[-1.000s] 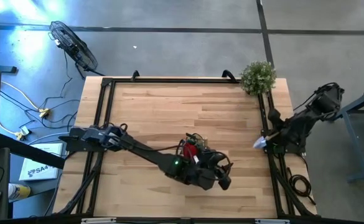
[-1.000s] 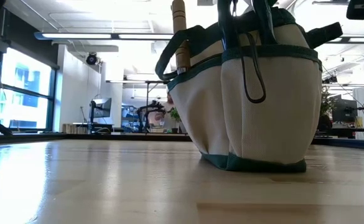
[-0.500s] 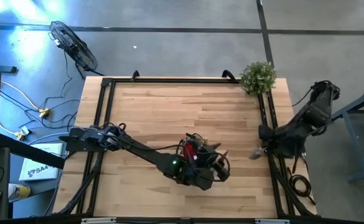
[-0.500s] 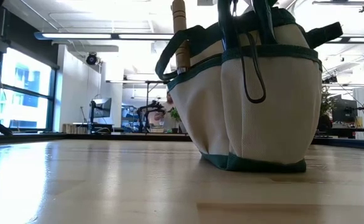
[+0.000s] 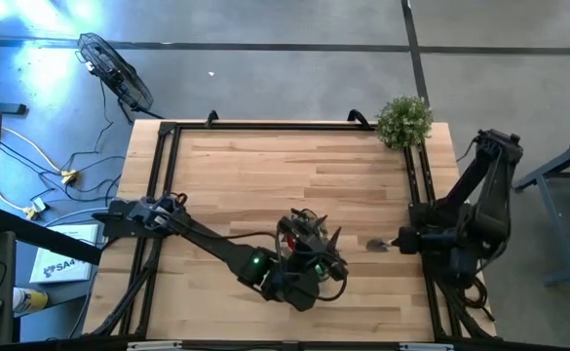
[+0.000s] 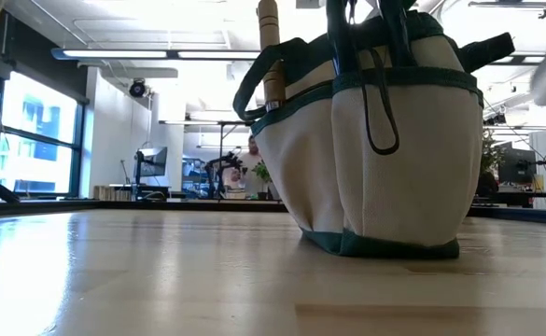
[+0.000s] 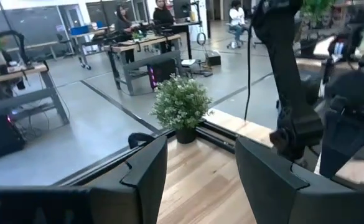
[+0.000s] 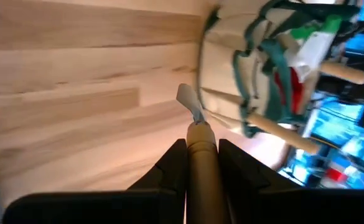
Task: Pick & Place Garden tools in Gardening bag
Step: Put the trowel into the gardening bag
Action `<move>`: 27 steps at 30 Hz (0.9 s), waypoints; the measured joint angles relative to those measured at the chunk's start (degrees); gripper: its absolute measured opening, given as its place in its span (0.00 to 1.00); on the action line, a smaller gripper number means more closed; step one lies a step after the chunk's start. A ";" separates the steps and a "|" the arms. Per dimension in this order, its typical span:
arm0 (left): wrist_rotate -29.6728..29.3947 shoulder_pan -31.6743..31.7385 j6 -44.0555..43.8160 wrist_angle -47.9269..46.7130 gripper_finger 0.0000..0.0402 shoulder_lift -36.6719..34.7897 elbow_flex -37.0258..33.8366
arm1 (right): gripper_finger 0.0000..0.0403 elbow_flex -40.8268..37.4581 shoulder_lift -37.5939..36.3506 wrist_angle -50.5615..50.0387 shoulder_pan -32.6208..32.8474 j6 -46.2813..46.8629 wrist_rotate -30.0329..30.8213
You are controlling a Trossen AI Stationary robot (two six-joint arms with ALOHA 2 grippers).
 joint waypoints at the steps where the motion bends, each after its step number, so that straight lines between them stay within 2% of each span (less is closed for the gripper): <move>1: 0.05 -0.05 0.17 -0.56 0.46 -0.01 0.00 | 0.15 0.00 0.77 1.06 -0.58 -0.96 0.85; 4: 1.07 -0.66 0.31 -1.48 0.46 -0.01 -0.02 | 0.15 1.75 3.14 3.61 -3.73 -4.35 -1.46; 10: 0.83 -3.03 0.97 -2.55 0.46 -0.01 -0.02 | 0.15 10.50 6.05 5.89 -10.45 -6.08 -8.28; 17: -4.48 -6.97 0.97 -2.53 0.46 -0.01 -0.02 | 0.15 16.48 8.78 8.60 -20.56 -8.52 -19.44; 22: -9.40 -10.11 0.99 -2.51 0.46 -0.01 -0.02 | 0.15 16.35 12.34 8.84 -23.64 -8.64 -22.37; 27: -10.29 -12.61 0.60 -2.39 0.46 -0.03 -0.02 | 0.15 16.35 14.76 10.59 -24.40 -8.62 -22.57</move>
